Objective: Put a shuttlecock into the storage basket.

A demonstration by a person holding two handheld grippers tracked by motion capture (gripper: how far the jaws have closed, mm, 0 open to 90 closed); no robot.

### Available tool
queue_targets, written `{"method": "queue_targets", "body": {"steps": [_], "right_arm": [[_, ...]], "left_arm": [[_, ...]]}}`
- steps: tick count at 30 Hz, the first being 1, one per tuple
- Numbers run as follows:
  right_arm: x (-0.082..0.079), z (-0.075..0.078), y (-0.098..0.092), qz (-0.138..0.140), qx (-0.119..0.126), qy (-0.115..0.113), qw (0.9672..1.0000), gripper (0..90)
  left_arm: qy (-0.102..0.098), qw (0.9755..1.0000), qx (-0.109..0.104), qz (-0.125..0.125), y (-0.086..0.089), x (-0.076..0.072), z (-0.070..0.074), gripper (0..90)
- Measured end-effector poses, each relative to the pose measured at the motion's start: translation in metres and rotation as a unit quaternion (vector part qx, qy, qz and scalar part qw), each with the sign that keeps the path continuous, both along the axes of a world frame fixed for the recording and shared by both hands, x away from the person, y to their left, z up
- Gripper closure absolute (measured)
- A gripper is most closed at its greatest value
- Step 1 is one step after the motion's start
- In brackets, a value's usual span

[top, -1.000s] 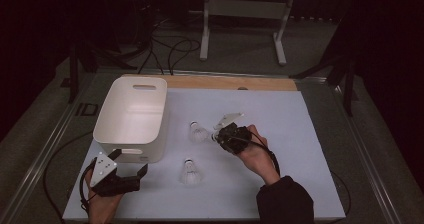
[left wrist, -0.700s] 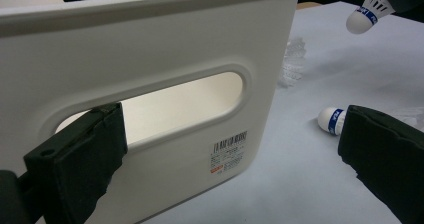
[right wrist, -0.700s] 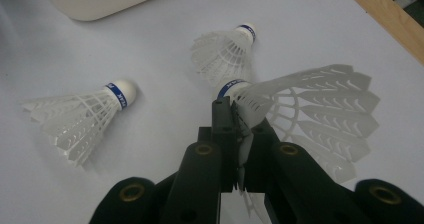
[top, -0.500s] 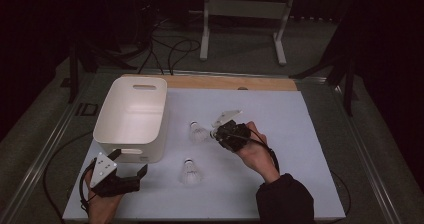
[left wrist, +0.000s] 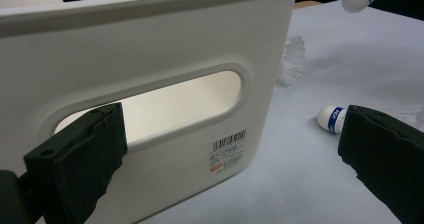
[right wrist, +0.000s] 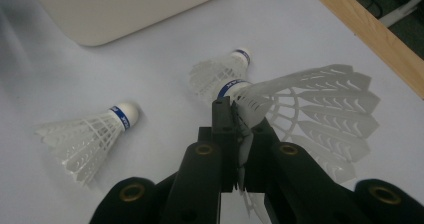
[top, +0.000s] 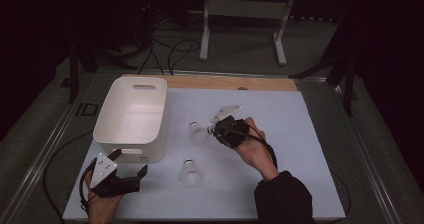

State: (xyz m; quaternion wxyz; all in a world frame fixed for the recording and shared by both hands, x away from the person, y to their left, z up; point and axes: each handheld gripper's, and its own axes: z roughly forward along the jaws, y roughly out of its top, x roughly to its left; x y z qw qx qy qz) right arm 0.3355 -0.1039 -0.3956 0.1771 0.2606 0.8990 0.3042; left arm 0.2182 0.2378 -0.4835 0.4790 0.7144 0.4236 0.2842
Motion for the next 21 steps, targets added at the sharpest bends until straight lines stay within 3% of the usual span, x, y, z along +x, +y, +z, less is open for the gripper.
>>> {"method": "queue_targets", "body": {"steps": [21], "right_arm": [[0.004,0.015,0.011,0.008,0.009,-0.006,0.9999,86.9]], "left_arm": [[-0.001,1.0,0.0,-0.001,0.0,0.0,0.0,0.0]]}}
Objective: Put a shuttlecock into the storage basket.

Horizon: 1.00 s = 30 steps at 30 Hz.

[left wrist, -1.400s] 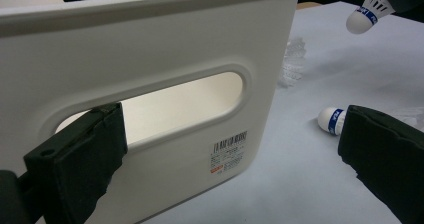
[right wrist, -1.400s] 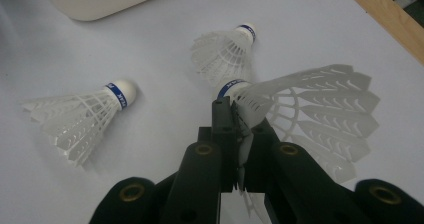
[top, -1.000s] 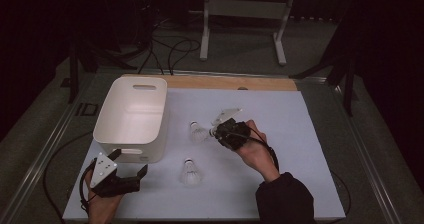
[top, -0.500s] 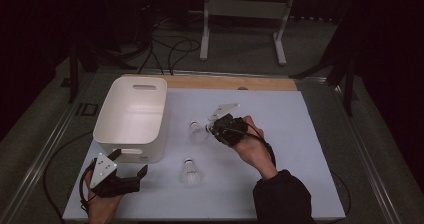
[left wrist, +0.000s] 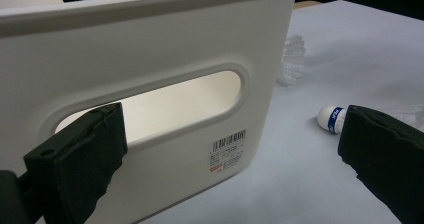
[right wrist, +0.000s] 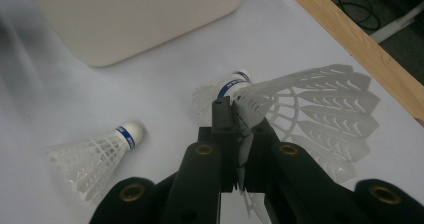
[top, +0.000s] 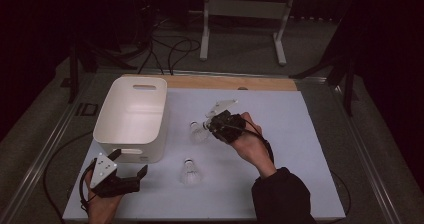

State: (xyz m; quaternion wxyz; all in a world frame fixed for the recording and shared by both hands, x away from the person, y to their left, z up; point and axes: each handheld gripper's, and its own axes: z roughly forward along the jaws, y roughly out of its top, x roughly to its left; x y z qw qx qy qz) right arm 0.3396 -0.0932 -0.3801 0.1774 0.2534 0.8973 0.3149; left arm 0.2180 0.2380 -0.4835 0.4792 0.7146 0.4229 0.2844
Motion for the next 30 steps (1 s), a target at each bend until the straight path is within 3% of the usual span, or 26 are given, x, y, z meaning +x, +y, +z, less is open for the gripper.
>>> {"method": "queue_targets", "body": {"steps": [30], "right_arm": [[0.011,0.014,0.007,0.004,0.03,0.008,0.9995,86.9]], "left_arm": [[0.001,1.0,0.001,0.0,0.0,0.0,0.0,0.0]]}}
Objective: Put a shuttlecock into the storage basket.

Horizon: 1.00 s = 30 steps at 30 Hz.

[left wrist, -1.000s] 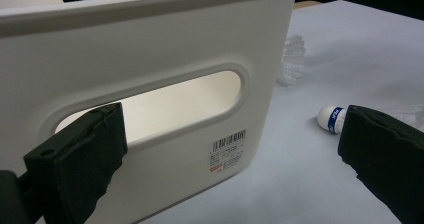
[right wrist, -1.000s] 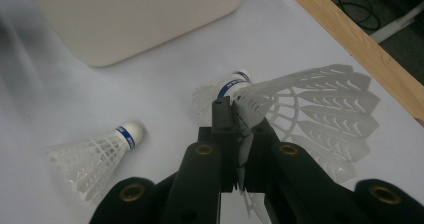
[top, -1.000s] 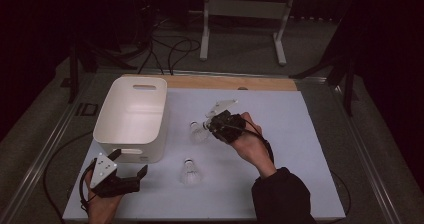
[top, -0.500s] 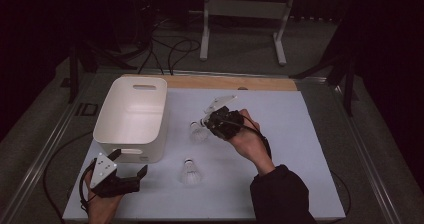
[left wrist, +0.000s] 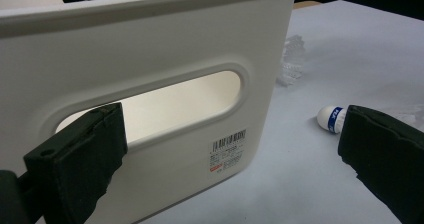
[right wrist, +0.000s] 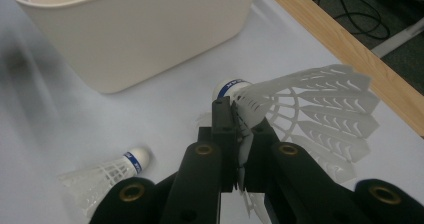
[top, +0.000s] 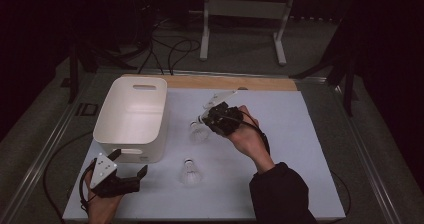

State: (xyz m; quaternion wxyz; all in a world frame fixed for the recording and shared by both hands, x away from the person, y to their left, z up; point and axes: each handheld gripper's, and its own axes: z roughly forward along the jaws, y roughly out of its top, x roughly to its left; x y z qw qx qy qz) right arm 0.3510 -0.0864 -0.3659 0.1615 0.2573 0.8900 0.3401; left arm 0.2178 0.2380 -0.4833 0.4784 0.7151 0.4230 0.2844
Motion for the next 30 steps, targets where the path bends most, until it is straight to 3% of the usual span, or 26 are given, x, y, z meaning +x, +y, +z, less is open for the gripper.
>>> {"method": "queue_targets", "body": {"steps": [30], "right_arm": [[0.015,0.012,0.014,0.004,0.014,0.002,0.9999,86.9]], "left_arm": [[0.0,1.0,0.0,0.001,0.0,0.0,0.0,0.0]]}}
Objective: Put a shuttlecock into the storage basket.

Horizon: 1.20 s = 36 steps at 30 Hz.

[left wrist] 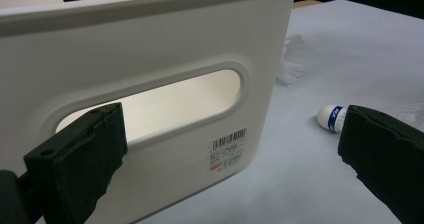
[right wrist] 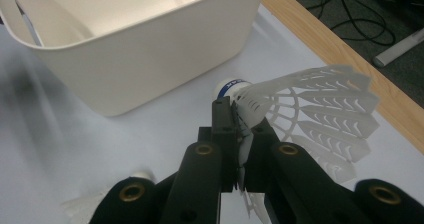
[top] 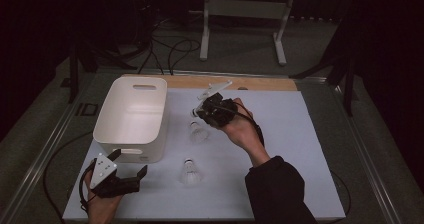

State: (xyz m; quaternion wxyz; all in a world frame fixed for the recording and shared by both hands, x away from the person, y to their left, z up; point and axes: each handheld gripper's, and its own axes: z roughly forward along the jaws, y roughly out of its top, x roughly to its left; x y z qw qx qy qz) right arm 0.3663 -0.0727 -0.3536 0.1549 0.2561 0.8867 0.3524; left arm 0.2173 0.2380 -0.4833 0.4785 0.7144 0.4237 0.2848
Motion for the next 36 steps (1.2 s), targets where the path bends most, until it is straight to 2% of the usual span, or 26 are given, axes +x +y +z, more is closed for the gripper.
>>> {"method": "queue_targets", "body": {"steps": [10,27,36], "right_arm": [[0.008,0.003,0.003,-0.002,0.011,0.007,0.9999,86.9],[0.017,0.001,0.013,0.007,0.033,0.004,0.9994,86.9],[0.019,0.002,0.019,0.008,0.029,0.001,0.9995,86.9]], "left_arm": [[0.001,1.0,0.003,-0.001,0.0,0.0,0.0,0.0],[0.0,1.0,0.003,-0.002,-0.002,0.0,-0.001,0.0],[0.001,1.0,0.005,-0.003,-0.002,0.0,0.0,0.0]]}}
